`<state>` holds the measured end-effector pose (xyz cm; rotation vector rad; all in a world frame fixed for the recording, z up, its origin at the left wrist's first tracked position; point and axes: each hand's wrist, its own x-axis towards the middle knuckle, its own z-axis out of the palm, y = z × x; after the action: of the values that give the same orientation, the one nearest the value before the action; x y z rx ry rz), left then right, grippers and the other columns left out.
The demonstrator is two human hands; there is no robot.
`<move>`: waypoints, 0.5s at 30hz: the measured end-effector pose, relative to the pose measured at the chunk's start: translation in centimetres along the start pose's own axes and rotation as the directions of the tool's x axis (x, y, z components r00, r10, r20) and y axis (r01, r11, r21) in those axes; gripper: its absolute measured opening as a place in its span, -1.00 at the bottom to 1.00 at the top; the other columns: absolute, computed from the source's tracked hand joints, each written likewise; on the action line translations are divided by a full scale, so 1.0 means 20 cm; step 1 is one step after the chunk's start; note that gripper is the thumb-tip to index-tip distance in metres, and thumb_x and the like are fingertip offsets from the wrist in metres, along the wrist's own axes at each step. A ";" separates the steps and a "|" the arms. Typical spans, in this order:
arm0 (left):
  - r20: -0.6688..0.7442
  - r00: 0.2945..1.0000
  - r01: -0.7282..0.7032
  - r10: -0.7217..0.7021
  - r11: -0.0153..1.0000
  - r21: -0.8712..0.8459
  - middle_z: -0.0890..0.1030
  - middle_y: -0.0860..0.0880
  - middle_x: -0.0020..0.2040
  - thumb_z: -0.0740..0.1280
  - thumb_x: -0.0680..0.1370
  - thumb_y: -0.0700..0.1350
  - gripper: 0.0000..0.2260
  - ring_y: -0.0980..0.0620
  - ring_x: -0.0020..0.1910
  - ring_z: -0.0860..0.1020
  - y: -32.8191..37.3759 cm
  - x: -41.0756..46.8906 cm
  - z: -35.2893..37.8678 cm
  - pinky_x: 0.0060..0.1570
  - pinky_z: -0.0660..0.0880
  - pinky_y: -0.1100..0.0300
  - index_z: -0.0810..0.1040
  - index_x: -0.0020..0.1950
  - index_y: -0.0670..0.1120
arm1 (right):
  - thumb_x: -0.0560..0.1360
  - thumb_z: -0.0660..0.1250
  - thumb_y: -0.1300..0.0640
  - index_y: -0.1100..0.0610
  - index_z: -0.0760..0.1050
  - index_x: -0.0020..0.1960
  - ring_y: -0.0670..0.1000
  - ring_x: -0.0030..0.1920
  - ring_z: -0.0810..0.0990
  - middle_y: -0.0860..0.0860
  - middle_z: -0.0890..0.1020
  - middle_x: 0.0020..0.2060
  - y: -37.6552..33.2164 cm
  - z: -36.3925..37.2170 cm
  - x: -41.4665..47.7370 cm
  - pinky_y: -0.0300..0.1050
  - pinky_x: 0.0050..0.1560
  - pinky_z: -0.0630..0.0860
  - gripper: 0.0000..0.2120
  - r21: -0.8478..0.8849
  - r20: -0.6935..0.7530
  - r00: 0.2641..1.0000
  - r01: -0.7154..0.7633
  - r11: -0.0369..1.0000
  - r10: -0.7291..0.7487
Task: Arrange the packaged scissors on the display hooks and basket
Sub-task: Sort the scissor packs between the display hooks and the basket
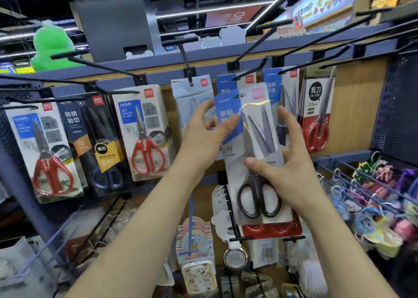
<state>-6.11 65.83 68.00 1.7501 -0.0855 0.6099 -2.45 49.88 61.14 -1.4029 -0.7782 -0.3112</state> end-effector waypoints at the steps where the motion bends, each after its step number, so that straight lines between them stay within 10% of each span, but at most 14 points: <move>1: -0.003 1.000 0.022 -0.023 0.993 -0.112 0.67 -0.01 0.08 0.42 0.52 -0.04 -0.58 0.01 0.01 0.67 0.01 0.03 0.01 0.07 0.60 0.00 0.45 0.35 -0.02 | 0.31 0.59 -0.03 -0.48 0.13 0.41 0.07 0.36 0.51 -0.04 0.40 0.47 -0.01 0.00 0.00 0.22 0.35 0.44 -0.10 -0.003 0.023 1.000 -0.001 1.000 0.001; 9: -0.226 0.971 -0.165 0.079 0.905 -0.392 0.68 0.04 -0.17 0.29 0.60 -0.27 -0.90 0.12 -0.25 0.67 0.04 0.09 0.10 -0.25 0.60 0.23 0.54 0.05 -0.10 | 0.59 0.32 0.05 -0.35 0.17 0.50 0.09 0.41 0.45 0.09 0.50 0.40 -0.05 -0.08 0.00 0.17 0.44 0.37 -0.40 0.069 0.207 0.978 -0.052 0.996 0.037; 15: -0.389 0.916 -0.259 0.099 0.887 -0.383 0.66 0.07 -0.19 0.31 0.59 -0.27 -0.86 0.12 -0.23 0.64 0.04 0.09 0.08 -0.14 0.63 0.14 0.54 0.00 -0.03 | 0.53 0.25 0.23 -0.17 0.33 0.45 0.09 0.11 0.68 0.15 0.70 0.09 -0.08 -0.16 -0.02 -0.12 0.06 0.60 -0.45 0.222 0.310 0.946 -0.165 0.961 0.091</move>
<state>-4.36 64.49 69.24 1.1885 -0.1197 0.9661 -2.81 46.46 62.19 -1.2719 -0.9313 0.1017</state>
